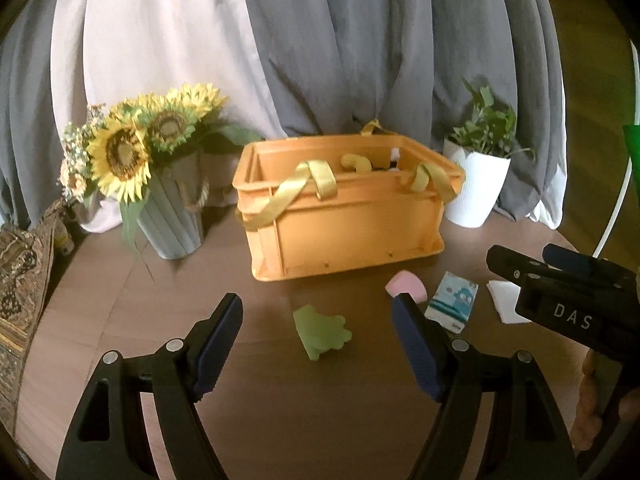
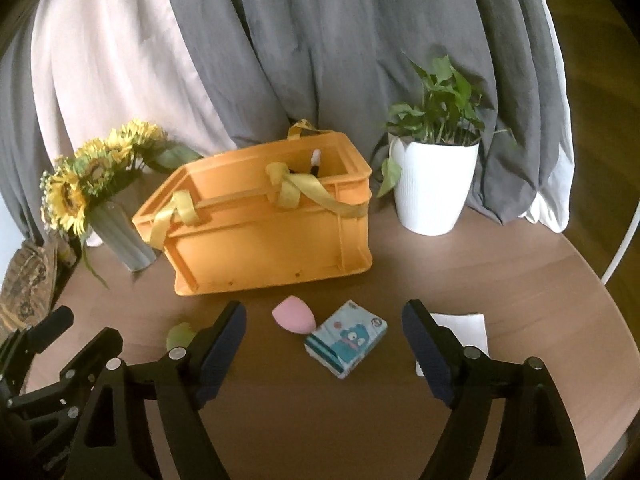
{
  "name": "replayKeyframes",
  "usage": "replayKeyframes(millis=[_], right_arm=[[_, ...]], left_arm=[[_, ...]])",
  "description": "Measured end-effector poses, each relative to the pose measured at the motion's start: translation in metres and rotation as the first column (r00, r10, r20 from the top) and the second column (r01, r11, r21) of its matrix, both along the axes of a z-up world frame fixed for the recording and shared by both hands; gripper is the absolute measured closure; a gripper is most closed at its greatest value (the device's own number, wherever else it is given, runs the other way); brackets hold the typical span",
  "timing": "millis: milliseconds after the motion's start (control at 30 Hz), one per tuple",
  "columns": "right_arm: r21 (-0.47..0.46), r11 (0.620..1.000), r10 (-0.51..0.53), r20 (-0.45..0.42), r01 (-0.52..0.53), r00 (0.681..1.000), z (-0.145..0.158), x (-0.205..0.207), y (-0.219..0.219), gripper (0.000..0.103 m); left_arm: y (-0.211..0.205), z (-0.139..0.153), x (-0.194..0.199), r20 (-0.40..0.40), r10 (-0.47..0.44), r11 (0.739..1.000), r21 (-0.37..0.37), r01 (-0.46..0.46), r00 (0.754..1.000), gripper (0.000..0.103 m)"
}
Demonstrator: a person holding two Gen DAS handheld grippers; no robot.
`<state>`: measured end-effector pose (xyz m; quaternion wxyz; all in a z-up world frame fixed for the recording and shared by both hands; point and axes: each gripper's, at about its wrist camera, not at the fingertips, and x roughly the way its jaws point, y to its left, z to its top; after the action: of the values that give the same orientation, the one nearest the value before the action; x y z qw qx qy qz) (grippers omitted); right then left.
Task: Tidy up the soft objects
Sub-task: 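Withdraw both tools from the crate toward the frog and tissue pack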
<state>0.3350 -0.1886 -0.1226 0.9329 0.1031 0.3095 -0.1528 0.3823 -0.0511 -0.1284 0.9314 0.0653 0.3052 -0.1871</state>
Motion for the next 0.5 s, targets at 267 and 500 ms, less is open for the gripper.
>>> replayKeyframes(millis=[267,500], right_arm=[[-0.015,1.000,0.011,-0.032,-0.011,0.999,-0.016,0.003,-0.001,0.016],[-0.017,0.998,0.052,-0.088,-0.053,0.995,-0.031,0.016,-0.004,0.013]], left_arm=[[-0.002,-0.018,0.005,-0.029,0.021,1.000,0.016,-0.021,0.999,0.023],[-0.011,-0.030,0.012,-0.050,0.060,0.998,0.030,-0.058,0.997,0.023]])
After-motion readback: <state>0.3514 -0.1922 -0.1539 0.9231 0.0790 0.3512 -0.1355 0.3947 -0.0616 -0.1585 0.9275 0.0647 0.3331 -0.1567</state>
